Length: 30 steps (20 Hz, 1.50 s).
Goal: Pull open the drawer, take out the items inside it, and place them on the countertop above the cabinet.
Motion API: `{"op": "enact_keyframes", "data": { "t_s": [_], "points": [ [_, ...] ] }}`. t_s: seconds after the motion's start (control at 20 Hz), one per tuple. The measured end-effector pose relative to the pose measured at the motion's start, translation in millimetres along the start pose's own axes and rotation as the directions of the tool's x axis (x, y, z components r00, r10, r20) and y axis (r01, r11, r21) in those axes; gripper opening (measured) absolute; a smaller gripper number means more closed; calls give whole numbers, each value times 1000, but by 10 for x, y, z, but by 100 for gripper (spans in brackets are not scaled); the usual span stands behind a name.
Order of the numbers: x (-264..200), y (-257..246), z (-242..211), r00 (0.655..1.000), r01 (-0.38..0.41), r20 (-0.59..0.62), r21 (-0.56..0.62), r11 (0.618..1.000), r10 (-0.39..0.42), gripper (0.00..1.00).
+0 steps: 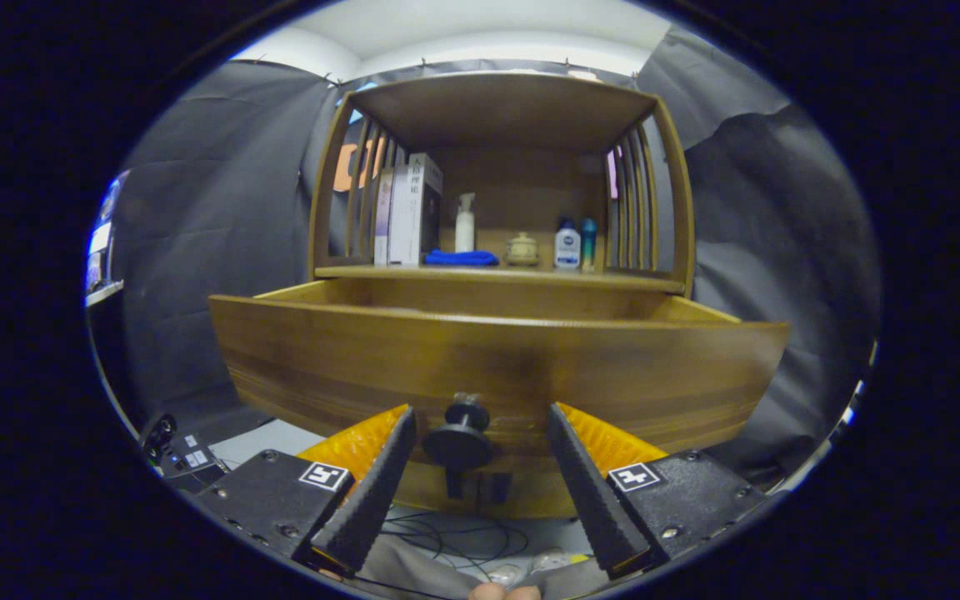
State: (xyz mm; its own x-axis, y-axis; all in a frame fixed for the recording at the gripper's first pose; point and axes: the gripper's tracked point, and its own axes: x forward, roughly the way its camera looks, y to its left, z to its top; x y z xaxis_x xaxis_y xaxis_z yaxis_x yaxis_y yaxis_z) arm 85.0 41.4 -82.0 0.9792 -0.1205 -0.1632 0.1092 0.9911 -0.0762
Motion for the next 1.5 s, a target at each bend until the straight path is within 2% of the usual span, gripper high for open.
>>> {"op": "enact_keyframes", "data": {
  "t_s": [0.2, 0.35, 0.5, 0.65, 0.85, 0.95, 1.15, 1.3, 1.4, 1.5],
  "points": [
    [-112, 34, 579, 991, 4, 133, -80, 997, 7, 99],
    [-46, 77, 1017, 985, -37, 164, -94, 995, 52, 100],
    [181, 135, 1310, 988, -120, 99, -7, 993, 120, 100],
    [479, 112, 1325, 984, -150, -93, 52, 987, 155, 100],
    [896, 157, 1000, 917, -138, -367, 83, 987, 159, 96],
    [1007, 197, 785, 867, -135, -470, 92, 987, 163, 93],
    [1109, 217, 334, 747, -109, -650, 84, 991, 137, 93],
    [1141, 170, 196, 706, -98, -702, 38, 995, 96, 93],
    [1165, 136, 168, 698, -85, -711, 35, 996, 84, 92],
    [1160, 126, 122, 679, -79, -730, 41, 996, 84, 82]
  ]
}}
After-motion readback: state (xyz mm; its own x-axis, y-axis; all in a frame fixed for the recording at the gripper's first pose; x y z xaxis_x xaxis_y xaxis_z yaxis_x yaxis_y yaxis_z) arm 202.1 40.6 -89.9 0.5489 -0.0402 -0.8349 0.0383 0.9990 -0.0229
